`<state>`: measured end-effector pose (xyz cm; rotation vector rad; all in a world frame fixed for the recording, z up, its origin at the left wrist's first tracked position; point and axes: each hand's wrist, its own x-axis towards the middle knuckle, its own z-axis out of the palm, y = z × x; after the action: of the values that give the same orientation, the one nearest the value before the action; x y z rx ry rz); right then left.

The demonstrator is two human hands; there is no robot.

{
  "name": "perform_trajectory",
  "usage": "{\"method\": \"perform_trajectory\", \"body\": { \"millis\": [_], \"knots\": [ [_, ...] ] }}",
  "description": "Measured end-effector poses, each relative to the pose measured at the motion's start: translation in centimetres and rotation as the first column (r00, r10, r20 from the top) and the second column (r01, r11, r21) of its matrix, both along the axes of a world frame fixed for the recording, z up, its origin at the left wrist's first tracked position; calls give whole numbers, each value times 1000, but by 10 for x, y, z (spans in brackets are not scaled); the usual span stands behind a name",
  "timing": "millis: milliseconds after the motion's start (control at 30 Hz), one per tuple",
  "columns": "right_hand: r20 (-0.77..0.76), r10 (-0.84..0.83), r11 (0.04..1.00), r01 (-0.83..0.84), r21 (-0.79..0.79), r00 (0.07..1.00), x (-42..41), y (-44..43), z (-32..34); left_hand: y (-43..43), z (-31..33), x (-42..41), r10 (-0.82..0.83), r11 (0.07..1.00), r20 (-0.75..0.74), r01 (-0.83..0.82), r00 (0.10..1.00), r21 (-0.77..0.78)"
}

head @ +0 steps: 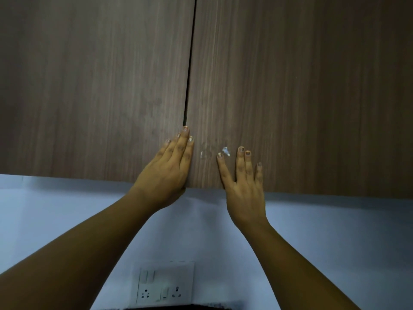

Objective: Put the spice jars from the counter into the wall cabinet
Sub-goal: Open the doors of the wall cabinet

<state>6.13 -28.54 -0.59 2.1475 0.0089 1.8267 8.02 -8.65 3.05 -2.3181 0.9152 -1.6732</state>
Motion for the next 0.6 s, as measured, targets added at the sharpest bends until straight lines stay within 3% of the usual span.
{"method": "perform_trajectory", "body": {
  "millis": [133, 200, 233, 267, 333, 367, 500, 600],
  "knots": [
    [-41, -7, 1000, 8, 19, 999, -10, 4, 1, 0, -3, -9, -229, 973, -154, 223, 961, -56],
    [-62, -15, 1000, 17, 25, 998, -18, 9, 2, 2, 3, -22, -382, 922, -314, 338, 869, -186],
    [-68, -20, 999, 22, 30, 997, -22, 12, 2, 0, 7, -32, -494, 864, -383, 392, 780, -316],
    [-75, -21, 999, 25, 41, 997, -26, 14, 2, -4, 12, -42, -643, 752, -417, 427, 643, -502],
    [-88, -9, 997, 16, 80, 996, -36, 18, 2, -14, 23, -61, -899, 403, -288, 362, 330, -841],
    [-87, 2, 995, 6, 96, 996, -41, 20, 2, -18, 28, -70, -943, 285, -213, 293, 255, -912],
    [-33, 89, 984, -83, 156, 995, -66, 20, -1, -30, 34, -96, -956, 246, -206, 186, 207, -951],
    [0, 176, 957, -171, 233, 984, -90, 23, -7, -34, 31, -119, -966, 243, -215, 231, 141, -942]
  ]
}}
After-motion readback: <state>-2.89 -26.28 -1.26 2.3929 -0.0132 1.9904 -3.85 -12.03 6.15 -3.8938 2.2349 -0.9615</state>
